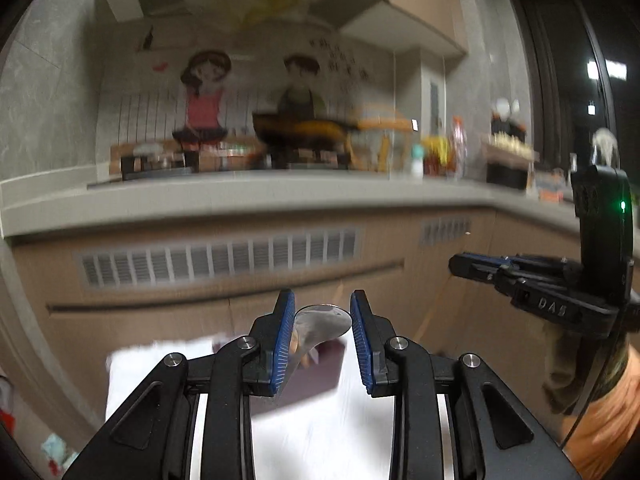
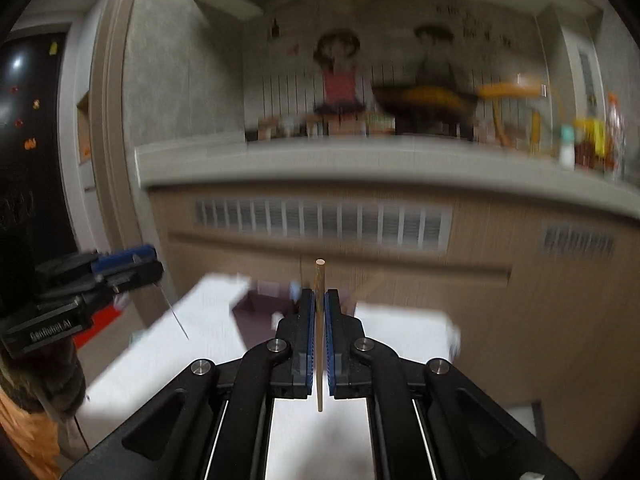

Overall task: Organize utensils
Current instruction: 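Lower the chopstick and spoon into the holder and open both tools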

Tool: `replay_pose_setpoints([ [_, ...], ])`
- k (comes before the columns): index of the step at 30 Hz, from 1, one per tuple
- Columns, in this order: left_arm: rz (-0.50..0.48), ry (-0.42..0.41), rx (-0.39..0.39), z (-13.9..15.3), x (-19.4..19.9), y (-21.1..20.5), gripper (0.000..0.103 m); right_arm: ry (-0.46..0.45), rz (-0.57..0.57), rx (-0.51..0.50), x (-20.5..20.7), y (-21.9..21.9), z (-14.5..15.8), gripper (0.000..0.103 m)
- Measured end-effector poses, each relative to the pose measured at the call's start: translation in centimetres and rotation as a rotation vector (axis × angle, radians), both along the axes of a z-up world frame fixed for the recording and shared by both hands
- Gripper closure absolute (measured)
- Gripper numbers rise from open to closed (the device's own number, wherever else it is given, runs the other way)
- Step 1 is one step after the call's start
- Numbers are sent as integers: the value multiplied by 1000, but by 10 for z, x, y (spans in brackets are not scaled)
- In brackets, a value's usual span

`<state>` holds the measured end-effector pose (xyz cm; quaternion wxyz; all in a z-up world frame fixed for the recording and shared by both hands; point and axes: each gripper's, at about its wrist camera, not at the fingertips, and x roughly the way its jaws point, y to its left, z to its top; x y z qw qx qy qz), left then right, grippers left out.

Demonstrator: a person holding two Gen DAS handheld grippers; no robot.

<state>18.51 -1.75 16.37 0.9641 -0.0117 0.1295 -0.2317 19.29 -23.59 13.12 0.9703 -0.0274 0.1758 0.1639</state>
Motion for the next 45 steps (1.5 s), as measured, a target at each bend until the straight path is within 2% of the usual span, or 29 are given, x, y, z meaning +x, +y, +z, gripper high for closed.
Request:
replay_pose_setpoints([
  [4, -10, -39, -117, 36, 32, 8, 73, -86, 0, 4, 28, 14, 51, 98],
  [6, -15, -45, -145, 43, 49, 11, 73, -118, -5, -8, 42, 21, 69, 98],
  [9, -19, -32, -177, 44, 79, 15, 73, -152, -7, -27, 62, 30, 81, 98],
  [12, -16, 10, -213, 32, 107, 21, 73, -155, -7, -43, 82, 35, 79, 98],
  [15, 2, 59, -229, 12, 130, 29, 73, -115, 1, -45, 107, 37, 65, 98],
  [21, 30, 168, -226, -36, 157, 35, 73, 13, 12, -35, 151, 35, 16, 98],
  [30, 101, 408, -255, -118, 204, 41, 71, 251, 18, -34, 200, 45, -67, 98],
  [32, 112, 443, -254, -132, 208, 41, 55, 295, 14, -32, 206, 46, -83, 97],
  [34, 119, 459, -260, -140, 208, 42, 47, 329, 14, -38, 210, 46, -98, 97],
  [35, 125, 458, -260, -142, 207, 44, 46, 341, 13, -40, 211, 46, -103, 96],
  [37, 148, 446, -258, -140, 202, 46, 40, 363, 12, -45, 211, 46, -113, 87],
  [38, 156, 433, -261, -138, 197, 48, 36, 373, 8, -47, 210, 45, -116, 76],
  [39, 166, 419, -261, -135, 191, 50, 34, 373, -1, -46, 207, 43, -118, 69],
  [41, 203, 380, -247, -128, 173, 53, 24, 344, -20, -52, 194, 41, -117, 63],
  [42, 227, 355, -233, -125, 160, 53, 21, 328, -27, -55, 183, 38, -115, 54],
  [43, 243, 340, -222, -122, 151, 54, 14, 313, -36, -53, 173, 36, -114, 49],
  [44, 262, 320, -207, -120, 137, 54, 9, 295, -44, -49, 163, 33, -112, 39],
  [45, 277, 295, -192, -118, 122, 52, 7, 273, -53, -47, 148, 30, -111, 32],
])
